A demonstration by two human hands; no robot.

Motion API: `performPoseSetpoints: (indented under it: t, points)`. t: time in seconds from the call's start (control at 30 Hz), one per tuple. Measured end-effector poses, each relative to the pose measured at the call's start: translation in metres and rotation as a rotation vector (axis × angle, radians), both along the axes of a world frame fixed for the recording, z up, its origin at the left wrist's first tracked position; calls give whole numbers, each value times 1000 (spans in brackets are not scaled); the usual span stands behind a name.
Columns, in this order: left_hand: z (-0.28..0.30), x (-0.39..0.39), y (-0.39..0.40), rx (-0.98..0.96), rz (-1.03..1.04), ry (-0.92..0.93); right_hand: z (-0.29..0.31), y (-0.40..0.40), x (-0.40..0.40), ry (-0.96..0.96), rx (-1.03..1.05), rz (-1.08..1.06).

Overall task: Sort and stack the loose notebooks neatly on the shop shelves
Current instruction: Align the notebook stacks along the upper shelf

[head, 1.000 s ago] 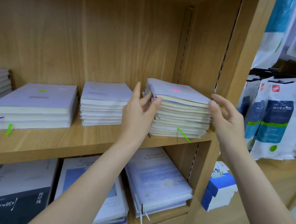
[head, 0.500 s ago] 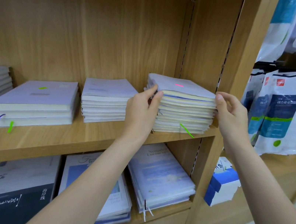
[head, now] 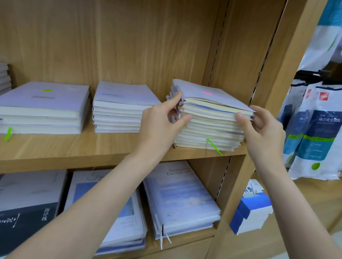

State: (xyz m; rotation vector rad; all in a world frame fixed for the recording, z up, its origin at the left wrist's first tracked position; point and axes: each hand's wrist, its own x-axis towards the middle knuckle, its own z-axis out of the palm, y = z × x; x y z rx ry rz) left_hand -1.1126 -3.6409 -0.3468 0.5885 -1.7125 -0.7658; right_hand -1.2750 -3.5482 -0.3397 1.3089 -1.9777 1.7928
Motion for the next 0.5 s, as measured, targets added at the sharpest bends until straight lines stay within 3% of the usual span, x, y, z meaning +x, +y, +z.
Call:
performPoseSetpoints:
  t: [0.23, 0.5]
  points:
    - [-2, -3, 2, 20, -50, 80, -3, -3, -2, 35, -9, -9]
    - [-7, -5, 10, -118, 76, -21, -4, -2, -2, 84, 17, -37]
